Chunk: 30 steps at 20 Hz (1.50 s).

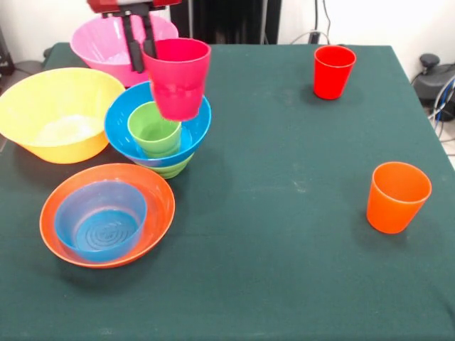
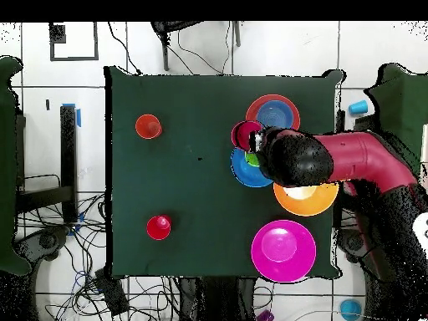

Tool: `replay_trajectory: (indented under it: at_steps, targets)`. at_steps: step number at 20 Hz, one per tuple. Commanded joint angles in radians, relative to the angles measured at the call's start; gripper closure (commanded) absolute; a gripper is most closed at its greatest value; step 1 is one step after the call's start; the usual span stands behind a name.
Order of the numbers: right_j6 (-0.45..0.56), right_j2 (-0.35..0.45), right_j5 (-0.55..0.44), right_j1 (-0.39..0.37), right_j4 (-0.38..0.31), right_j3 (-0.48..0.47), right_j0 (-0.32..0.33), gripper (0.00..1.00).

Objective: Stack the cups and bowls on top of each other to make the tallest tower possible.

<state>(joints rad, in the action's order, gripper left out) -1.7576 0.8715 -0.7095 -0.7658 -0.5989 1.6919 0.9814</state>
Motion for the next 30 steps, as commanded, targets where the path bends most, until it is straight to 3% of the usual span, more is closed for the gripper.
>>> replay_trajectory:
  at_steps: [1, 9, 13, 19, 30]
  targets:
    - [0.24, -0.031, -0.04, 0.111, -0.078, -0.032, 0.003, 1.0]
    - [0.247, -0.061, -0.079, 0.173, -0.118, -0.087, -0.024, 1.0]
    - [0.187, -0.077, -0.048, 0.187, -0.144, -0.099, -0.058, 1.0]
    - [0.158, -0.081, -0.112, 0.136, -0.115, -0.095, -0.088, 1.0]
    - [0.185, -0.052, -0.164, 0.016, -0.063, -0.013, -0.041, 1.0]
